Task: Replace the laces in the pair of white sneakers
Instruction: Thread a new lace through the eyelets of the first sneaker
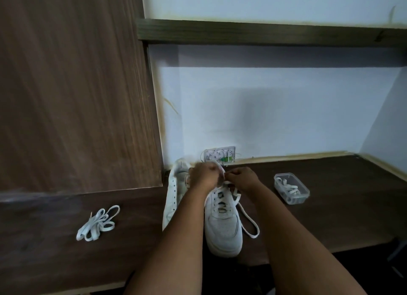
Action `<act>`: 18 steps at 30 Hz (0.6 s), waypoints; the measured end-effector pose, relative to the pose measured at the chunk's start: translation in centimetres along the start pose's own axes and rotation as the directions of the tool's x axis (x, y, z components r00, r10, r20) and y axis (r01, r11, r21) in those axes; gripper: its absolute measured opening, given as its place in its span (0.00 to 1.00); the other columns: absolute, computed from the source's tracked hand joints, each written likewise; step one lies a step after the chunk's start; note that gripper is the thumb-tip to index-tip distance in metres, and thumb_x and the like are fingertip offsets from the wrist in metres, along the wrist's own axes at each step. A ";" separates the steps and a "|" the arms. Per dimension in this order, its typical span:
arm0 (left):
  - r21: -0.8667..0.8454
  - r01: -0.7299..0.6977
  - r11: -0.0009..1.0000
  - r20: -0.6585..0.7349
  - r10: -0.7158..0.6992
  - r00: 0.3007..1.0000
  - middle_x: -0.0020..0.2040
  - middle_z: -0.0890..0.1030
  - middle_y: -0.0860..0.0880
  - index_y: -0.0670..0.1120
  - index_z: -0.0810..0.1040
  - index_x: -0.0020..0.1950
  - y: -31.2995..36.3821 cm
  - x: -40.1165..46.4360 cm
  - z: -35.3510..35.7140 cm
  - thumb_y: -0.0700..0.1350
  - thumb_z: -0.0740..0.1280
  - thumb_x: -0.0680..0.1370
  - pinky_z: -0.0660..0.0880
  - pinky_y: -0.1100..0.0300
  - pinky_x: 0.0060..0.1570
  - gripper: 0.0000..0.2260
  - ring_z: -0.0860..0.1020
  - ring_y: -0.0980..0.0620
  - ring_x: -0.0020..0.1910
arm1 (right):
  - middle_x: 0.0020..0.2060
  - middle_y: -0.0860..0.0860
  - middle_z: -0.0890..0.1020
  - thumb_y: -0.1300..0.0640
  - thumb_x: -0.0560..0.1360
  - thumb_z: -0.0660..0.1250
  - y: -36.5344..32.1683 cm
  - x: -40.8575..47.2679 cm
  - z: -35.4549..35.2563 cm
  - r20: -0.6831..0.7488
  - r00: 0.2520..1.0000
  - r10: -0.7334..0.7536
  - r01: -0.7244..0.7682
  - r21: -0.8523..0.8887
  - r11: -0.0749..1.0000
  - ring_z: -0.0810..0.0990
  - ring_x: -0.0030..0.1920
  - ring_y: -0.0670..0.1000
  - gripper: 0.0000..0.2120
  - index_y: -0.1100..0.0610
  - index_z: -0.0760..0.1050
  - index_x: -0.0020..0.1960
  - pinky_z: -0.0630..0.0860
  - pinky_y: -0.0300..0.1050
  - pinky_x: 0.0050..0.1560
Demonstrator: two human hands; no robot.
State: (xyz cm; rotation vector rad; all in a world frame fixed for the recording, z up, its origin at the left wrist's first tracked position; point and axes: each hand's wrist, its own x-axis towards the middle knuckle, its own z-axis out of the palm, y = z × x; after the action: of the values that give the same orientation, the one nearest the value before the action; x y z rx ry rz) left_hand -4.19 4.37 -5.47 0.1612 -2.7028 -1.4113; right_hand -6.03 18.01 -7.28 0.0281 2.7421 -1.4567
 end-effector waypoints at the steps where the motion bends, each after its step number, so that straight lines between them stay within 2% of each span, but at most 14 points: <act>1: -0.332 0.046 0.942 -0.028 -0.059 0.998 0.58 0.80 0.49 0.54 0.81 0.42 0.9 -0.1 -0.8 0.48 0.62 0.79 0.72 0.52 0.58 0.10 0.75 0.44 0.60 | 0.40 0.60 0.85 0.55 0.74 0.68 0.1 0.1 -0.1 0.009 1.000 0.001 -0.001 -0.003 1.000 0.79 0.29 0.53 0.09 0.58 0.84 0.50 0.76 0.43 0.33; 2: -0.590 0.038 0.806 -0.047 -0.082 0.996 0.59 0.80 0.49 0.53 0.78 0.42 1.9 -0.1 -2.2 0.47 0.62 0.80 0.71 0.55 0.55 0.09 0.75 0.45 0.60 | 0.40 0.60 0.85 0.55 0.75 0.67 0.2 0.2 -0.2 0.018 1.000 0.001 0.000 -0.020 1.000 0.78 0.27 0.51 0.09 0.58 0.84 0.50 0.75 0.40 0.31; 3: -0.762 0.003 0.648 -0.063 -0.079 0.995 0.58 0.80 0.50 0.52 0.76 0.43 2.9 0.0 -3.9 0.46 0.61 0.81 0.70 0.57 0.53 0.08 0.76 0.47 0.58 | 0.40 0.59 0.85 0.55 0.75 0.67 0.3 0.2 -0.3 0.025 1.000 -0.001 0.002 -0.036 0.999 0.77 0.26 0.50 0.09 0.58 0.83 0.50 0.74 0.39 0.31; 5: -0.946 -0.021 0.323 -0.034 -0.034 0.999 0.46 0.83 0.50 0.50 0.74 0.42 4.5 -0.5 -7.8 0.45 0.60 0.81 0.72 0.62 0.41 0.09 0.79 0.52 0.45 | 0.39 0.57 0.84 0.55 0.76 0.66 0.2 0.2 -0.6 0.041 0.999 -0.021 0.023 -0.066 0.998 0.77 0.26 0.47 0.10 0.58 0.83 0.52 0.74 0.39 0.32; 6: -0.969 0.000 0.246 0.002 0.010 1.000 0.40 0.83 0.51 0.49 0.72 0.39 5.0 -1.2 -9.6 0.46 0.60 0.81 0.70 0.66 0.32 0.11 0.78 0.55 0.36 | 0.39 0.55 0.83 0.55 0.77 0.65 0.1 0.3 -0.6 0.064 0.997 -0.041 0.047 -0.099 0.994 0.76 0.26 0.44 0.10 0.57 0.82 0.53 0.73 0.39 0.33; 7: -0.967 0.017 0.255 0.029 0.046 0.999 0.37 0.83 0.51 0.48 0.71 0.35 5.2 -1.8 -11.0 0.46 0.61 0.81 0.67 0.69 0.26 0.13 0.75 0.57 0.29 | 0.41 0.53 0.82 0.56 0.78 0.64 0.2 0.4 -0.5 0.100 0.993 -0.058 0.072 -0.143 0.987 0.76 0.28 0.42 0.11 0.57 0.81 0.55 0.73 0.38 0.35; 9: -0.942 0.027 0.334 0.074 0.131 0.989 0.35 0.82 0.50 0.47 0.71 0.30 5.3 -3.2 -12.8 0.46 0.62 0.78 0.62 0.71 0.21 0.16 0.70 0.58 0.24 | 0.51 0.53 0.82 0.52 0.78 0.63 -0.1 0.5 -0.4 0.180 0.979 -0.098 0.141 -0.244 0.960 0.80 0.43 0.47 0.12 0.52 0.80 0.58 0.73 0.40 0.45; 11: -0.955 0.027 0.295 0.109 0.265 0.958 0.34 0.80 0.49 0.47 0.73 0.26 5.6 -4.5 -13.6 0.45 0.63 0.75 0.59 0.71 0.18 0.17 0.68 0.59 0.22 | 0.58 0.54 0.80 0.37 0.71 0.65 -0.4 0.3 -0.3 0.222 0.968 -0.119 0.199 -0.385 0.901 0.78 0.56 0.54 0.15 0.41 0.80 0.54 0.74 0.46 0.57; 12: -0.962 0.017 0.272 0.109 0.326 0.939 0.33 0.79 0.49 0.47 0.73 0.26 6.1 -5.0 -13.9 0.46 0.63 0.75 0.58 0.71 0.18 0.17 0.67 0.59 0.22 | 0.58 0.53 0.79 0.29 0.66 0.65 -0.6 0.0 -0.3 0.224 0.966 -0.131 0.219 -0.433 0.874 0.76 0.60 0.55 0.20 0.36 0.79 0.52 0.73 0.51 0.62; 13: -0.966 -0.008 0.260 0.093 0.373 0.923 0.33 0.78 0.49 0.46 0.74 0.28 6.6 -5.4 -13.9 0.46 0.62 0.76 0.59 0.71 0.19 0.16 0.67 0.59 0.22 | 0.59 0.51 0.78 0.26 0.61 0.66 -0.8 -0.4 -0.2 0.246 0.956 -0.159 0.257 -0.442 0.859 0.73 0.62 0.55 0.24 0.35 0.78 0.53 0.71 0.54 0.64; 15: -0.968 -0.073 0.242 0.041 0.436 0.899 0.36 0.78 0.49 0.45 0.74 0.35 7.9 -5.9 -13.6 0.45 0.61 0.79 0.61 0.69 0.22 0.13 0.68 0.58 0.26 | 0.59 0.48 0.74 0.31 0.59 0.73 -1.6 -1.3 0.2 0.266 0.934 -0.238 0.325 -0.358 0.875 0.70 0.62 0.52 0.31 0.38 0.75 0.59 0.70 0.55 0.65; 16: -0.969 -0.106 0.224 0.009 0.458 0.889 0.37 0.78 0.49 0.45 0.74 0.40 8.6 -6.2 -13.2 0.44 0.60 0.80 0.63 0.68 0.25 0.10 0.70 0.57 0.29 | 0.58 0.50 0.73 0.33 0.58 0.75 -2.2 -2.0 0.5 0.242 0.930 -0.277 0.336 -0.254 0.907 0.71 0.61 0.53 0.33 0.38 0.73 0.60 0.73 0.56 0.63; 17: -0.969 -0.133 0.210 -0.020 0.467 0.884 0.39 0.79 0.48 0.45 0.74 0.43 9.3 -6.4 -12.5 0.43 0.60 0.81 0.64 0.67 0.28 0.08 0.71 0.56 0.32 | 0.55 0.53 0.75 0.34 0.59 0.76 -2.7 -2.2 0.9 0.232 0.919 -0.319 0.350 -0.109 0.930 0.75 0.58 0.54 0.31 0.39 0.73 0.59 0.77 0.56 0.58; 18: -0.963 -0.162 0.217 -0.046 0.458 0.888 0.40 0.79 0.49 0.45 0.75 0.45 9.8 -6.6 -11.8 0.42 0.59 0.81 0.64 0.66 0.30 0.07 0.71 0.56 0.34 | 0.50 0.54 0.77 0.36 0.64 0.74 -3.5 -2.9 0.9 0.244 0.915 -0.320 0.319 0.048 0.947 0.79 0.52 0.53 0.24 0.41 0.75 0.56 0.80 0.55 0.52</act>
State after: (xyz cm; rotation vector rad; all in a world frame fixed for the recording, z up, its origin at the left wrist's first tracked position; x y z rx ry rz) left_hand 3.28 1.27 9.11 -0.6754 -1.2912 -2.6754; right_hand -3.27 15.36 -4.76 -0.5900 2.6204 -1.4191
